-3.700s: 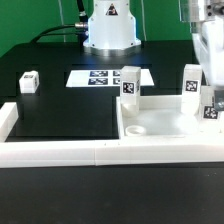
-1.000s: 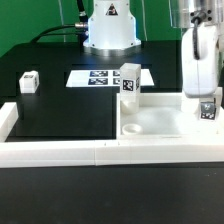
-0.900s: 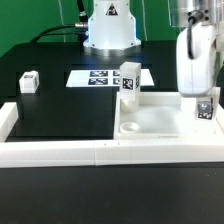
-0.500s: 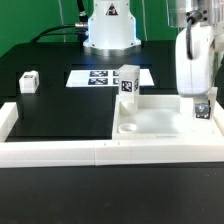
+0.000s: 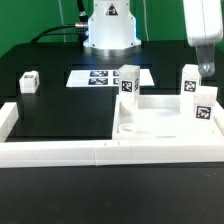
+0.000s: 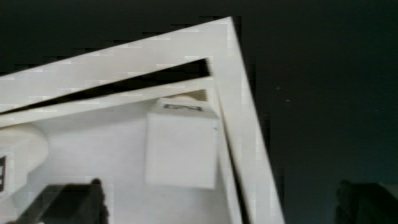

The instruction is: Assemble square table

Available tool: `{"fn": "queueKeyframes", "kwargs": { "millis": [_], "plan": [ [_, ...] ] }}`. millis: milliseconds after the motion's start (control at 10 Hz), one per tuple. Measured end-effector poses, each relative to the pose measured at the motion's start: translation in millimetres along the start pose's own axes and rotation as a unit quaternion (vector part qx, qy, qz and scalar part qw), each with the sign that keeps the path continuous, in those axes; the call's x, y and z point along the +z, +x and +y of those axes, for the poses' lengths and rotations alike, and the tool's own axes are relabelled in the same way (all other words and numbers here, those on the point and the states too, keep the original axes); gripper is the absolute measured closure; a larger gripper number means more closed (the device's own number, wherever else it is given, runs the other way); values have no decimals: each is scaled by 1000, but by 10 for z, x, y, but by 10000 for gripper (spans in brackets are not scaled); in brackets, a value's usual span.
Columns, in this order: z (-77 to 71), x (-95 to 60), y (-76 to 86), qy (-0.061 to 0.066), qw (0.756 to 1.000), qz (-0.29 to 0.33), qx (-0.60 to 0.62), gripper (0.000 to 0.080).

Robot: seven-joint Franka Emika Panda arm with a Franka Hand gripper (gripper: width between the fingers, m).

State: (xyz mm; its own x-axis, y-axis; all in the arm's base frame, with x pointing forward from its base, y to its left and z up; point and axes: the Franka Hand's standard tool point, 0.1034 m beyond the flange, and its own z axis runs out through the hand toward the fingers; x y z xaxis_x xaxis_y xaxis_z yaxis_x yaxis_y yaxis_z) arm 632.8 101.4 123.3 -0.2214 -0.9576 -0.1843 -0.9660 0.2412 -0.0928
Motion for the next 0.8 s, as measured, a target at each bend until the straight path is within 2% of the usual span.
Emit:
{"fn": "queueKeyframes", "kwargs": {
  "millis": [400, 500, 700, 800],
  "plan": [
    [2, 7, 4, 0, 1000, 0, 0, 151],
    [-13, -31, 46, 2, 999, -2, -40, 151],
    [20, -400, 299, 16, 997, -13, -77, 151],
    [59, -487, 397, 22, 991, -11, -129, 151]
  ]
}}
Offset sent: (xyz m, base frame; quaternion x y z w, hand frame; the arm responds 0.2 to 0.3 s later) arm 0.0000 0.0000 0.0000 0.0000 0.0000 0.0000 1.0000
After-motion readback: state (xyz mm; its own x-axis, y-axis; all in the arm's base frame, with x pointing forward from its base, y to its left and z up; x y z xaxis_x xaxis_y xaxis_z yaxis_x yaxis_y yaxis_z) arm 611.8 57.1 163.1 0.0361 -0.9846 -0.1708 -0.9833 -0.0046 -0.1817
